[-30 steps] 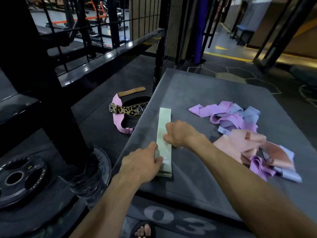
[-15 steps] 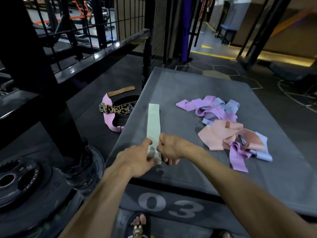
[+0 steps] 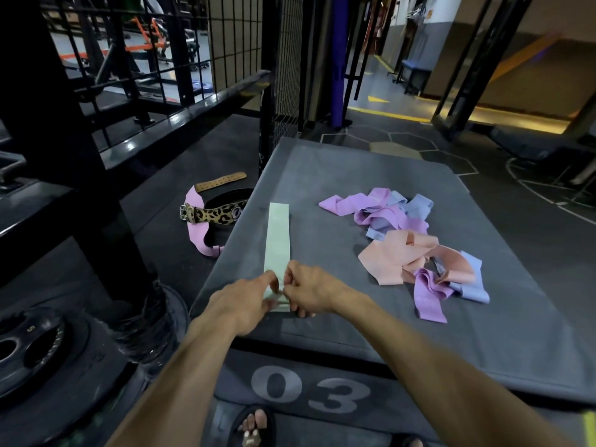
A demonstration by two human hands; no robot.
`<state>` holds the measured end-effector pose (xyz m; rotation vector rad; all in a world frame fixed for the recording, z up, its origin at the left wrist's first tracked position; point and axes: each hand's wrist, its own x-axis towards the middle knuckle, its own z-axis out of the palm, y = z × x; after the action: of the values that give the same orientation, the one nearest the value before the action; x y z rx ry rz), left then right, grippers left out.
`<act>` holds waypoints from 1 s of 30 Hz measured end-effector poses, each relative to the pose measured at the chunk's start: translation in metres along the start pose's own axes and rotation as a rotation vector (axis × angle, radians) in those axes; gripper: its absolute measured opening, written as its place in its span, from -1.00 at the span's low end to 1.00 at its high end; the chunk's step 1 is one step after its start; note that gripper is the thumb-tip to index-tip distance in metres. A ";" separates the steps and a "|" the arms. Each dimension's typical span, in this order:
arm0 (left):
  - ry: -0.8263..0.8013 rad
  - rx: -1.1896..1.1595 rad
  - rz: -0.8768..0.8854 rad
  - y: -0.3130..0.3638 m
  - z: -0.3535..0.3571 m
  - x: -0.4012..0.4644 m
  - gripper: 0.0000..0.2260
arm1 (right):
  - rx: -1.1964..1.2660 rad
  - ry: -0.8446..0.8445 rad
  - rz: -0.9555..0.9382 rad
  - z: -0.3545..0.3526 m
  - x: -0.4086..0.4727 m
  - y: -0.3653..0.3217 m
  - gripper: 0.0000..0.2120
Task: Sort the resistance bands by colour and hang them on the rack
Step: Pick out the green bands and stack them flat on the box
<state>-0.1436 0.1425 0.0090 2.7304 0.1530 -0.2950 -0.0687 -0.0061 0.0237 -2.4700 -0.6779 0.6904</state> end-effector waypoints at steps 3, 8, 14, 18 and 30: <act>-0.020 -0.078 0.018 -0.005 0.001 0.002 -0.89 | 0.001 0.005 -0.017 0.001 -0.005 0.007 -0.86; 0.020 -0.118 0.032 -0.005 0.000 0.002 -0.93 | -0.044 0.066 -0.140 0.004 -0.012 0.022 -0.89; 0.069 -0.108 0.012 -0.007 -0.006 0.001 -0.90 | -0.096 0.116 -0.243 0.006 -0.014 0.027 -0.90; 0.124 -0.068 0.017 -0.008 -0.009 0.001 -0.88 | -0.103 0.123 -0.256 0.005 -0.012 0.027 -0.91; 0.264 0.007 0.152 -0.012 -0.009 0.003 -0.90 | -0.186 0.146 -0.315 0.004 -0.007 0.027 -0.86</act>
<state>-0.1410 0.1568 0.0118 2.7584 0.0154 0.1079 -0.0677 -0.0294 0.0076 -2.4668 -1.0854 0.3374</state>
